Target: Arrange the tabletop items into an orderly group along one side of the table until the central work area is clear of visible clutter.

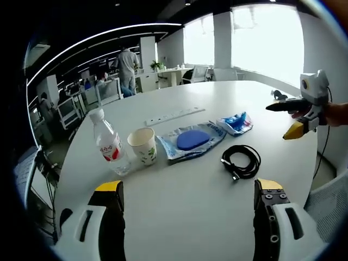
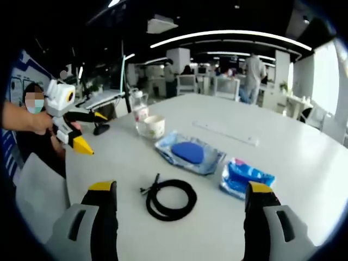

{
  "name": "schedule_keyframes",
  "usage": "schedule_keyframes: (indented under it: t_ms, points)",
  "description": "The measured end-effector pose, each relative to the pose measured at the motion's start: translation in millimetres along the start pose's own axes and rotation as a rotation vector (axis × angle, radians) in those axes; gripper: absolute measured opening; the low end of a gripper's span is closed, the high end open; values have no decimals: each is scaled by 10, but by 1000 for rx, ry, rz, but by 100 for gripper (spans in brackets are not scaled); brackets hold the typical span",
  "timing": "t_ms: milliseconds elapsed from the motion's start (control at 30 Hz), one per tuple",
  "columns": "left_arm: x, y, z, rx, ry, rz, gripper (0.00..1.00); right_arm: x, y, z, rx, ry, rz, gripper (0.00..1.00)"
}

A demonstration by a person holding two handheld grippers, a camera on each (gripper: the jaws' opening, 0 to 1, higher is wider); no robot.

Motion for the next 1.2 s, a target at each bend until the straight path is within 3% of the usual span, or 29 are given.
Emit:
schedule_keyframes:
  t_ms: [633, 1200]
  points:
    - [-6, 257, -318, 34, -37, -49, 98, -66, 243, -250, 25, 32, 22, 100]
    - [64, 564, -446, 36, -68, -61, 98, -111, 511, -545, 67, 63, 75, 100]
Point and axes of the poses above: the point that each gripper's makers call its tool centre point, and the gripper's own axes: z roughly forward along the fingers, x roughly to its right, y roughly out of its underside, the point moved 10 cm from there along -z, roughly backward along the fingers, and after that the axes turned 15 degrees about -x, right-handed, at the moved point
